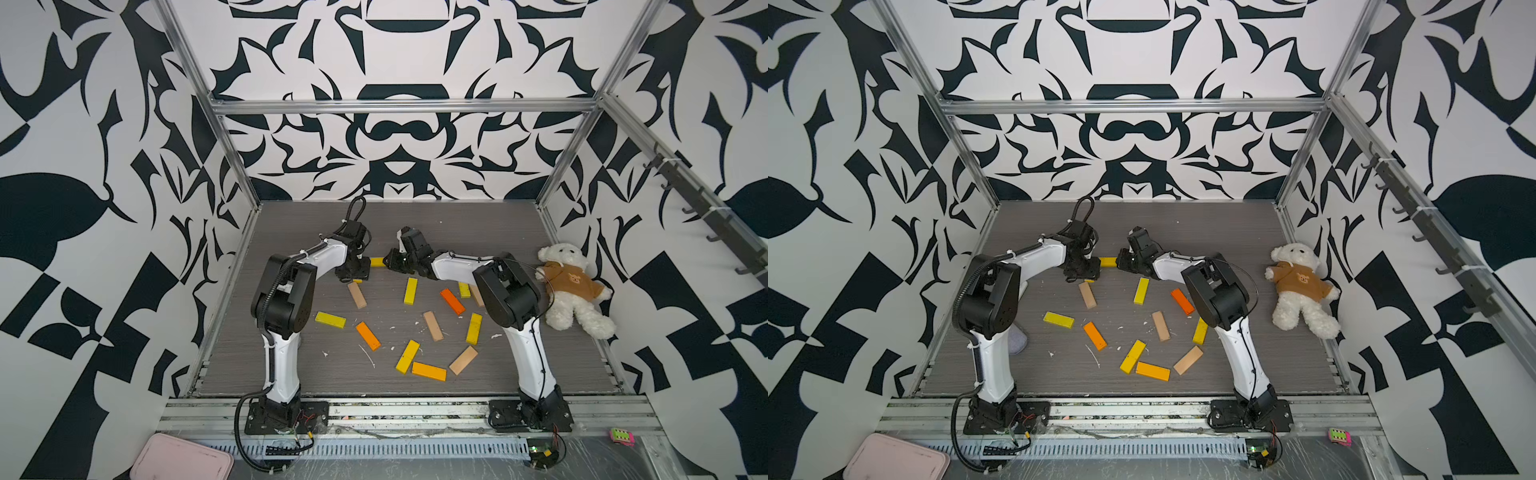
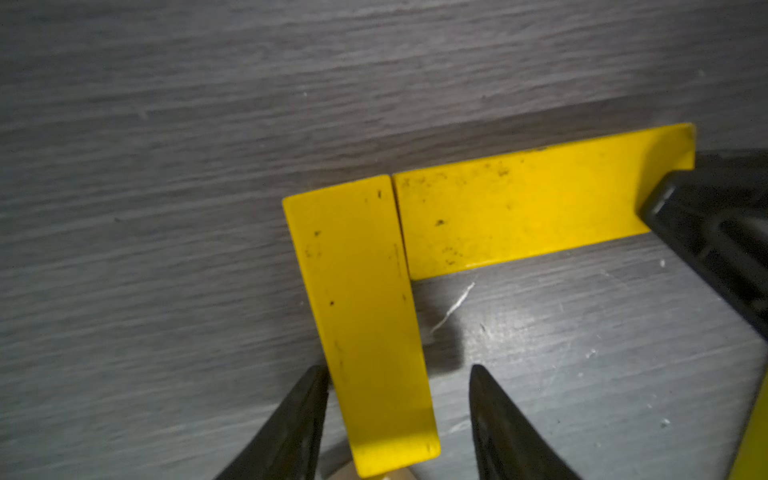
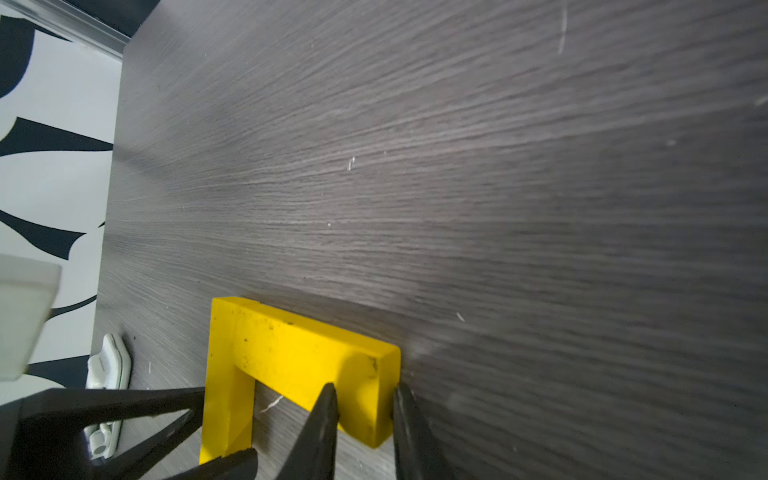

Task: Assemble the number 8 with building blocks
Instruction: Adjust the building block at the center of the board.

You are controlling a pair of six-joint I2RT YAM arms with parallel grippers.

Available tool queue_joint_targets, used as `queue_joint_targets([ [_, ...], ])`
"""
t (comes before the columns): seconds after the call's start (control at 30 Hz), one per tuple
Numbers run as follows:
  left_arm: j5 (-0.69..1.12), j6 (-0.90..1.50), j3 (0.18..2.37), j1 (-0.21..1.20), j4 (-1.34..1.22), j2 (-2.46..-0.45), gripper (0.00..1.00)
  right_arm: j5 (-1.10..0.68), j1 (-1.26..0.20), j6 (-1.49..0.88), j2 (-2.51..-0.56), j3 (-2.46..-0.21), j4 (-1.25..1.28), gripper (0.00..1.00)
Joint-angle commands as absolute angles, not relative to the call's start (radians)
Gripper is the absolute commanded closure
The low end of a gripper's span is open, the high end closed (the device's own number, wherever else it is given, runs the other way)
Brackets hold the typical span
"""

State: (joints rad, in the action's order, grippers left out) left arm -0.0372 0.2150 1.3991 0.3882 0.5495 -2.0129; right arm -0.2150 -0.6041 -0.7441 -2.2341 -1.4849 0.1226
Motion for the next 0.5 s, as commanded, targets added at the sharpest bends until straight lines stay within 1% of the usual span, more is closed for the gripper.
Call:
queue_joint_targets([
  [0.0, -0.040, 0.228, 1.396, 0.385, 0.567, -1.965, 0.35, -0.196, -0.605, -0.708, -2.203, -1.517, 0.106, 0.72],
  [0.23, -0.043, 0.269, 1.364, 0.385, 0.579, -1.849, 0.32, -0.193, -0.608, -0.665, -2.120, -1.489, 0.079, 0.64],
  [0.47, -0.032, 0.341, 1.210, 0.387, 0.566, -1.666, 0.29, -0.180, -0.641, -0.588, -1.989, -1.399, 0.053, 0.50],
])
